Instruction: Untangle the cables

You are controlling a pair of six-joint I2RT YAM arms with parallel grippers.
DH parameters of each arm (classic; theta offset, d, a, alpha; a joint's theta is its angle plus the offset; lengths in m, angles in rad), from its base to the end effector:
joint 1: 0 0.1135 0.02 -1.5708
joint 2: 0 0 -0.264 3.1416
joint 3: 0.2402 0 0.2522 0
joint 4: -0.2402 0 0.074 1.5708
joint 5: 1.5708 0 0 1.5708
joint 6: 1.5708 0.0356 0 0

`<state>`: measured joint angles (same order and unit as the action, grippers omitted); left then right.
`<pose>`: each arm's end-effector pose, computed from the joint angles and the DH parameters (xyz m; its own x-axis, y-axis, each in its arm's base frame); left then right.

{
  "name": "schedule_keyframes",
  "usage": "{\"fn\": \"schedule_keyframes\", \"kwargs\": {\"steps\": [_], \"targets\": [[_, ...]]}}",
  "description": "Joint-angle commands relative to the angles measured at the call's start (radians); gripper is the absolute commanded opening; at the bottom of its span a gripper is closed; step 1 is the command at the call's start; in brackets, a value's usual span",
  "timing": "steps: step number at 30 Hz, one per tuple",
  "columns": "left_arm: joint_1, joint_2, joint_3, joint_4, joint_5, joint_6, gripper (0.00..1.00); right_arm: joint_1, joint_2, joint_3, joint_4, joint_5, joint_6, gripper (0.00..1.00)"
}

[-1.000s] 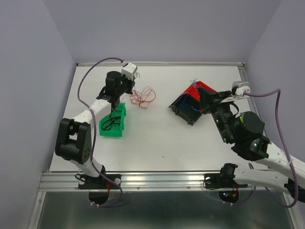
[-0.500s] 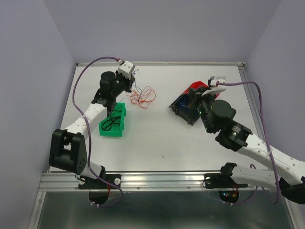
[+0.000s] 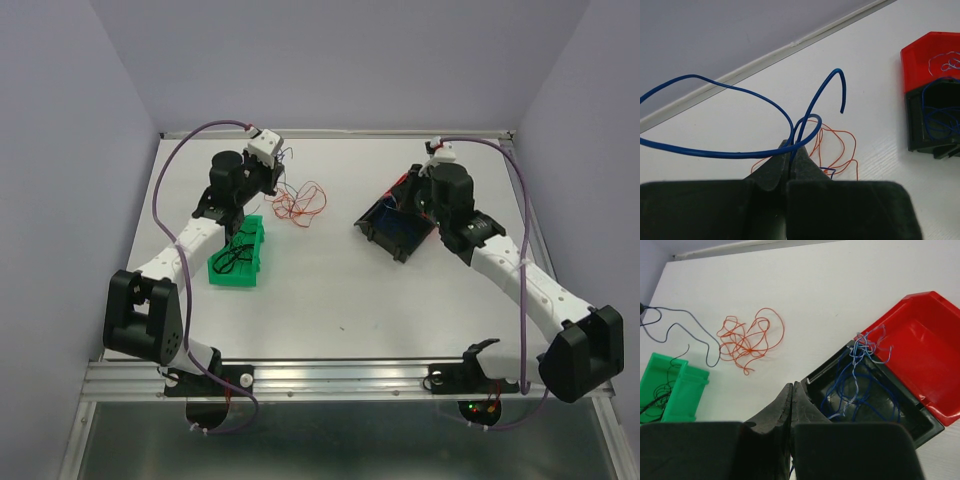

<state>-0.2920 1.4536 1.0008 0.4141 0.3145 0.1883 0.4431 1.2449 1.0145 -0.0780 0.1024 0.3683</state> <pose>0.3257 -0.1094 0.3183 0.0703 0.1648 -0.9838 0.5666 0.8051 0.1753 0.2653 0.1219 0.3329 -0.3777 0.2172 -0.9001 -0.2171 0.9242 0.3141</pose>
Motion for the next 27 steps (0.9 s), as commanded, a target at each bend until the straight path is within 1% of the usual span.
{"fn": "schedule_keyframes", "kwargs": {"steps": [1, 4, 5, 9, 11, 14, 20, 22, 24, 27], "targets": [[0.002, -0.048, -0.005, 0.046, 0.015, -0.009, 0.0, -0.011, -0.062, 0.023, 0.027, -0.119, 0.02, 0.01], [0.004, -0.053, -0.008, 0.048, 0.021, -0.01, 0.0, -0.017, -0.131, -0.004, -0.026, -0.107, 0.006, 0.01], [0.004, -0.055, -0.008, 0.048, 0.021, -0.009, 0.0, -0.018, -0.149, -0.016, -0.04, -0.081, 0.0, 0.01], [0.002, -0.053, -0.008, 0.048, 0.021, -0.01, 0.0, -0.018, -0.274, -0.047, -0.078, -0.076, -0.011, 0.01], [0.002, -0.053, -0.008, 0.048, 0.023, -0.01, 0.0, -0.018, -0.3, -0.057, -0.083, -0.084, -0.011, 0.01], [0.002, -0.056, -0.01, 0.048, 0.021, -0.009, 0.0, -0.018, -0.317, -0.077, -0.094, -0.07, -0.005, 0.01], [0.002, -0.052, -0.007, 0.048, 0.028, -0.01, 0.0, -0.018, -0.297, -0.116, -0.196, 0.098, 0.029, 0.01], [0.002, -0.05, -0.007, 0.048, 0.029, -0.012, 0.0, -0.018, -0.286, -0.12, -0.204, 0.103, 0.029, 0.01], [0.004, -0.052, -0.008, 0.048, 0.031, -0.012, 0.0, -0.018, -0.276, -0.126, -0.206, 0.076, 0.023, 0.01], [0.002, -0.055, -0.01, 0.048, 0.037, -0.012, 0.0, -0.018, -0.295, -0.131, -0.203, 0.074, 0.027, 0.01]]}}
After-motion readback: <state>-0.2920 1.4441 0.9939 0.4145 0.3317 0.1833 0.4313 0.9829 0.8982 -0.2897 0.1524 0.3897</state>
